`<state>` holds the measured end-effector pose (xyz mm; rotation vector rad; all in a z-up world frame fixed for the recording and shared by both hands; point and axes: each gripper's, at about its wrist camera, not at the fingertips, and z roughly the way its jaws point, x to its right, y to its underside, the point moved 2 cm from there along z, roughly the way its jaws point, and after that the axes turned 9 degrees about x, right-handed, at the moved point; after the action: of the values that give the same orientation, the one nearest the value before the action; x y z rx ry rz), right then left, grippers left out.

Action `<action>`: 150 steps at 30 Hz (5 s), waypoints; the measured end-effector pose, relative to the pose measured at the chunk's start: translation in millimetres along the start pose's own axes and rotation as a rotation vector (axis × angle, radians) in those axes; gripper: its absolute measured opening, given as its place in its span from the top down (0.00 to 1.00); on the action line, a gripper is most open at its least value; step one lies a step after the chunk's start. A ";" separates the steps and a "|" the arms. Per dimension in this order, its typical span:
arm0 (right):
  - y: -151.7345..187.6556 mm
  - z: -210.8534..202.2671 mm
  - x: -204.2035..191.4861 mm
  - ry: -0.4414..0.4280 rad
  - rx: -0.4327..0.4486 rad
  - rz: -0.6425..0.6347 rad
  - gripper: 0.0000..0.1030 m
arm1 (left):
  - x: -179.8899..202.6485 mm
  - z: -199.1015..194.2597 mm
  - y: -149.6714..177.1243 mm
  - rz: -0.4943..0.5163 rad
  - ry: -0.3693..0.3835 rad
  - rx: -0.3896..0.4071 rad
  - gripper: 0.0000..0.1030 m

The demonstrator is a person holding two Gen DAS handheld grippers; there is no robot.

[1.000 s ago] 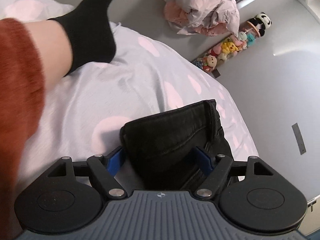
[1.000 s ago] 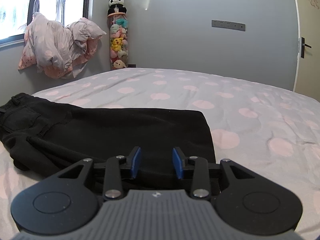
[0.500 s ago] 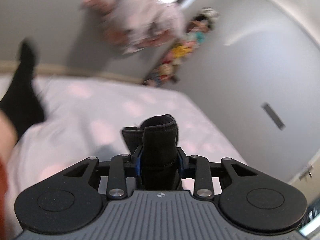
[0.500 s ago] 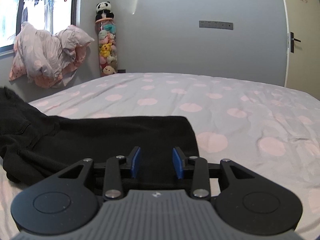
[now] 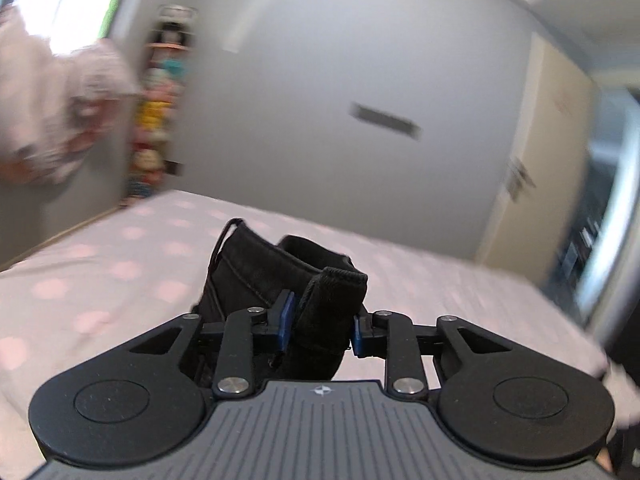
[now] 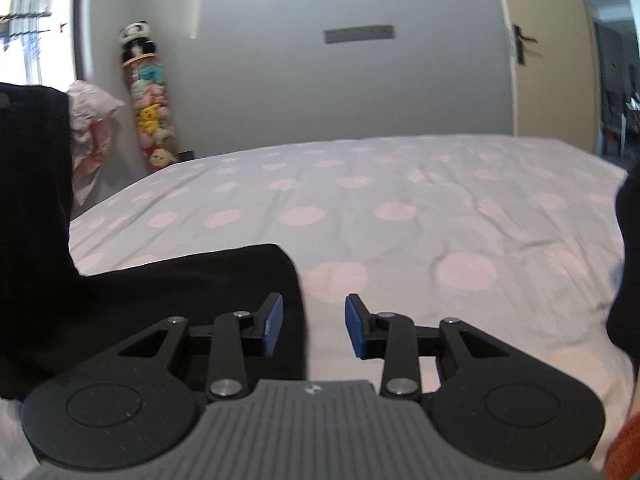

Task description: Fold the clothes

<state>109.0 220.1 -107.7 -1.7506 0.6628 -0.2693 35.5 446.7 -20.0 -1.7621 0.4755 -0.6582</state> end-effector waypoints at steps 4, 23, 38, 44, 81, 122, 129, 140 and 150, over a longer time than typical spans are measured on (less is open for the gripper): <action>0.2 -0.9 13.2 0.014 -0.027 0.048 0.63 | 57.3 29.1 66.6 0.108 0.091 -0.137 0.73; 5.1 26.5 12.8 -0.328 -0.204 0.517 0.48 | 79.7 -6.6 150.0 0.244 0.351 -0.299 0.37; 5.4 91.5 -6.9 -0.310 -0.419 0.671 0.40 | -114.5 -38.1 123.8 -0.010 -0.053 -0.279 0.33; 12.9 92.8 -0.9 -0.302 -0.435 0.683 0.45 | -129.9 -39.7 119.6 -0.110 -0.038 -0.276 0.33; -184.5 22.6 -140.0 -0.424 -0.190 0.260 0.88 | -148.5 -64.1 108.2 -0.337 0.001 -0.192 0.34; -58.8 76.5 -45.1 -0.154 -0.018 -0.006 0.79 | -70.5 50.3 90.3 0.165 0.099 -0.239 0.67; -19.0 111.2 -36.0 -0.122 -0.114 -0.037 0.79 | -77.6 88.3 125.6 0.211 0.109 -0.313 0.72; -11.7 104.8 -28.6 -0.104 -0.132 0.078 0.79 | -86.0 52.8 112.8 0.078 0.062 -0.272 0.71; -8.9 11.3 -40.8 -0.019 -0.046 0.007 0.77 | -59.9 -31.9 113.2 0.156 0.095 -0.274 0.71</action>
<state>84.2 253.7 -96.1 -1.7920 0.6658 -0.2342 -29.2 428.7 -133.6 -1.9316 0.7908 -0.5890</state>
